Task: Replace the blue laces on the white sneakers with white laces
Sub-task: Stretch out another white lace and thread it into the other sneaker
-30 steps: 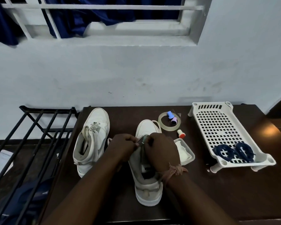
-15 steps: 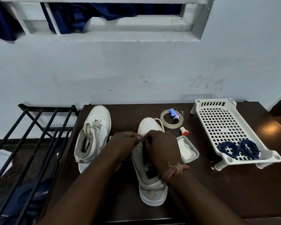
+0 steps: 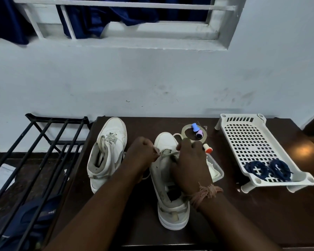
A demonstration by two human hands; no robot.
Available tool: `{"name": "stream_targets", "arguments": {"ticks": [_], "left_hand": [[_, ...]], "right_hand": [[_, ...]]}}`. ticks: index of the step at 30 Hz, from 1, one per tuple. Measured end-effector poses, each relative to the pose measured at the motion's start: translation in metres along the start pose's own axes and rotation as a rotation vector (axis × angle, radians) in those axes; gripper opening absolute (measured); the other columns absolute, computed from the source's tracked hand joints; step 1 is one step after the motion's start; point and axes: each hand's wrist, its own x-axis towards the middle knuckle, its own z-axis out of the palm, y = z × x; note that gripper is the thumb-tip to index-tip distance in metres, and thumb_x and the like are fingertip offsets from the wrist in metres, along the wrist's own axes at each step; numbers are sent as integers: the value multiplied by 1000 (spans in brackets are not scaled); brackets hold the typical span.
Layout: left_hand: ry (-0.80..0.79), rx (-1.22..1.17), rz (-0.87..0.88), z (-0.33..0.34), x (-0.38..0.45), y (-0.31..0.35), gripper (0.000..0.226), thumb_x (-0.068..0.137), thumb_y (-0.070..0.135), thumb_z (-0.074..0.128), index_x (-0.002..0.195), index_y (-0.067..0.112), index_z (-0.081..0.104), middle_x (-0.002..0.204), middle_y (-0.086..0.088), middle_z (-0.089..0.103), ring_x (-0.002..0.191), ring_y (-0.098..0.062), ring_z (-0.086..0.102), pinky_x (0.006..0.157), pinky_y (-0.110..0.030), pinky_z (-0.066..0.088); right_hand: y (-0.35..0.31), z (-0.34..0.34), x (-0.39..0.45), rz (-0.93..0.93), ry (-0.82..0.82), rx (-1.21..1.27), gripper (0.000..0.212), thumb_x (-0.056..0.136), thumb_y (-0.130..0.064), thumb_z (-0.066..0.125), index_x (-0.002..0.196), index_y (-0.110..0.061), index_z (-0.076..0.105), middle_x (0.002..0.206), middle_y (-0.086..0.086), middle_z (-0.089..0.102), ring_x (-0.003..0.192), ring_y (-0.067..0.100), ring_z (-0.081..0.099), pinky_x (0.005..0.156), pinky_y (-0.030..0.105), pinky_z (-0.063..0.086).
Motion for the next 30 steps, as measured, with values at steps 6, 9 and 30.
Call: {"name": "stream_targets", "arguments": {"ticks": [6, 9, 30], "left_hand": [[28, -751, -158, -30, 1, 20, 24, 97, 0, 32, 81, 15, 44, 60, 1, 42, 44, -9, 32, 41, -21, 33], [-15, 71, -94, -35, -1, 8, 24, 100, 24, 55, 81, 10, 60, 73, -4, 56, 53, -18, 48, 56, -28, 41], [-223, 268, -81, -37, -6, -1, 44, 87, 54, 68, 78, 11, 74, 91, -14, 71, 80, -21, 57, 73, -32, 45]], "right_hand": [[5, -9, 2, 138, -88, 108, 28, 92, -12, 54, 118, -4, 47, 110, 9, 63, 79, 20, 53, 51, 14, 35], [4, -6, 2, 160, -111, 152, 32, 91, -10, 55, 120, -3, 46, 109, 10, 65, 84, 24, 60, 43, 14, 29], [1, -18, -3, 161, -69, 193, 25, 91, -7, 52, 115, -6, 50, 99, 5, 61, 66, 11, 42, 52, 3, 35]]}}
